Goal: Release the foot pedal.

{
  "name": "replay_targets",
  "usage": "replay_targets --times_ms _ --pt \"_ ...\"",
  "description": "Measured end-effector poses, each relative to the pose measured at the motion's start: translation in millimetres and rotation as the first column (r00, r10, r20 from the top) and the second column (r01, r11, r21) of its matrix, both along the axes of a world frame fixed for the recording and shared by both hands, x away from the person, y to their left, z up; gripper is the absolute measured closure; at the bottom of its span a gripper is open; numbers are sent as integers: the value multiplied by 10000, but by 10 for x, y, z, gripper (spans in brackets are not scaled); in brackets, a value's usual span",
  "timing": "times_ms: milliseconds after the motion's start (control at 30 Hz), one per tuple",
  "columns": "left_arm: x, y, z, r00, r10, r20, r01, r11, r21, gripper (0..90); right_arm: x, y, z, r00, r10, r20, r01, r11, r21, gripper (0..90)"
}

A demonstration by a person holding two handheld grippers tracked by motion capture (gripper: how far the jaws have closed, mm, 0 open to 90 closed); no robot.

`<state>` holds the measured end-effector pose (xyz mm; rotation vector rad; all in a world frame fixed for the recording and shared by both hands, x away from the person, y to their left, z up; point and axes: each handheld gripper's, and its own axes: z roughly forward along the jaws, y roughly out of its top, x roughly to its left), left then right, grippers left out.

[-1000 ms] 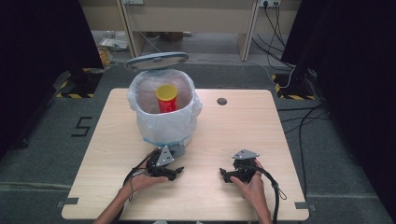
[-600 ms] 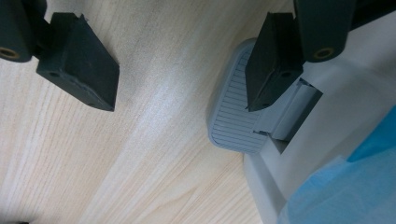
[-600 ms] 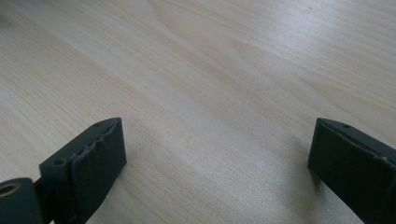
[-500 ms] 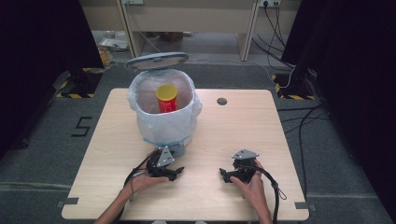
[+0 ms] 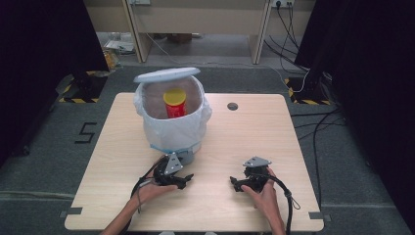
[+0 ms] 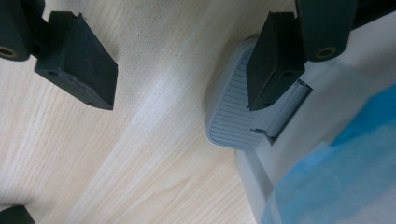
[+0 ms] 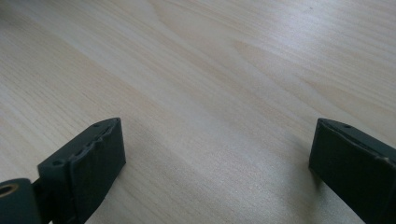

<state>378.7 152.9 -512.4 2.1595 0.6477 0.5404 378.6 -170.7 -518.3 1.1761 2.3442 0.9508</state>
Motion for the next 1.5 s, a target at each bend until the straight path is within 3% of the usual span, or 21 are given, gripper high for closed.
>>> replay_targets --times_ms 67,300,467,667,800,1033,1133,1500 --pt "-15 0 27 9998 38 178 -37 10000 -45 231 0 0 0 10000 3 -2 -3 10000 -5 38" --pt "-17 51 96 10000 -24 31 25 9995 -325 225 5 0 -2 10000 43 23 -43 10000 -21 34" --pt "-44 167 238 9999 118 -125 -129 9954 -949 218 5 0 -2 10000 42 19 -42 10000 -25 33" --pt "-94 288 353 9997 58 -255 -88 9926 -1210 212 5 1 -2 10000 48 12 -48 10000 -15 32" --pt "-161 377 325 9993 53 -376 -95 9937 -1114 195 5 1 -2 10000 48 14 -48 10000 -15 31" --pt "-209 563 276 9973 442 -588 -512 9910 -1233 158 6 1 -2 10000 52 10 -52 10000 -16 31" --pt "-226 643 261 9966 587 -582 -648 9918 -1104 151 6 1 -2 10000 51 8 -51 10000 -17 31" --pt "-255 966 123 9880 1202 -968 -1301 9861 -1031 149 6 3 -3 10000 38 -3 -38 10000 -12 28"
